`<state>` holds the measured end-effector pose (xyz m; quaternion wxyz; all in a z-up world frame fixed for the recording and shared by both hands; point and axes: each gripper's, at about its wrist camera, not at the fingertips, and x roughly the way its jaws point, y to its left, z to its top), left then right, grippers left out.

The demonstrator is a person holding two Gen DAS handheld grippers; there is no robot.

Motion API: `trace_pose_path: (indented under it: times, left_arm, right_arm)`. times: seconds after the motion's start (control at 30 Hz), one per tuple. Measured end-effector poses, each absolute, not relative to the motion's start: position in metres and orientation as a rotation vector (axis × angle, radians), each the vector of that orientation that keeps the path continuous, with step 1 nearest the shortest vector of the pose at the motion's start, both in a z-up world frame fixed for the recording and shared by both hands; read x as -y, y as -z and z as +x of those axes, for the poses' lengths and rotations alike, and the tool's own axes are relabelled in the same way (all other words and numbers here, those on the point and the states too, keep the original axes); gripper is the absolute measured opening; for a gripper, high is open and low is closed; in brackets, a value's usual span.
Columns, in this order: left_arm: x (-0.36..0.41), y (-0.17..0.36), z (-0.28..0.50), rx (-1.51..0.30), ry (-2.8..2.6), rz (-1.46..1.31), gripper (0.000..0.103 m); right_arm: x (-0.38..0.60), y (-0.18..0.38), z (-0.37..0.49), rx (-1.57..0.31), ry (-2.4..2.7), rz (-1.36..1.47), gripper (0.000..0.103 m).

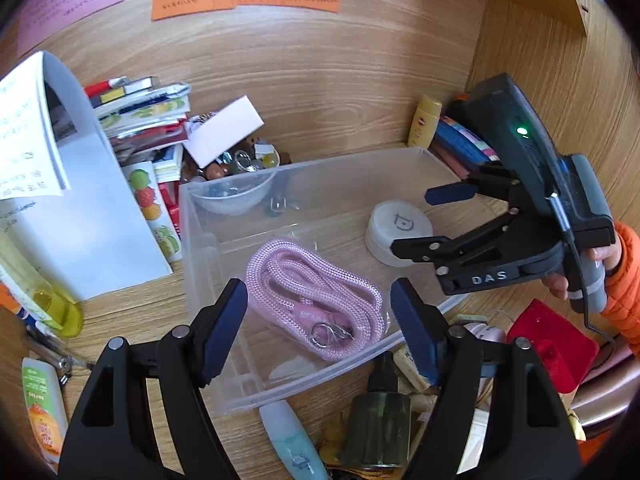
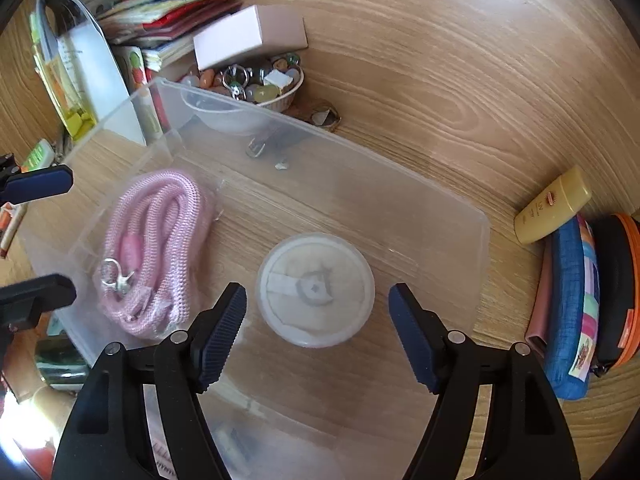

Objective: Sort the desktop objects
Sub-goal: 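Carry the pink rope and white puff case into the clear box and release both, then grasp the teal bottle with the left gripper while the right grasps the red pouch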

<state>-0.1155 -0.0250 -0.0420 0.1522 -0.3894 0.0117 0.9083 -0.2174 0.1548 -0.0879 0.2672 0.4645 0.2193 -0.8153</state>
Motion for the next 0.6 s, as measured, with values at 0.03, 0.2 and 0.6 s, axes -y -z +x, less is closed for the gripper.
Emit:
trace_pose_path:
  times: [0.03,0.2,0.6]
  left_arm:
    - [0.026,0.040,-0.114,-0.028,-2.615,-1.113,0.074]
    - [0.030,0.028,-0.103,-0.015,-2.688,-1.085,0.080]
    - [0.041,-0.005,-0.070,-0.001,-2.862,-0.984,0.094]
  right_arm:
    - [-0.158,0.085,-0.216,-0.583,2.204,1.246,0.071]
    - [-0.165,0.070,-0.204,-0.531,2.231,1.186,0.071]
    - [-0.217,0.024,-0.136,-0.390,2.295,0.958,0.085]
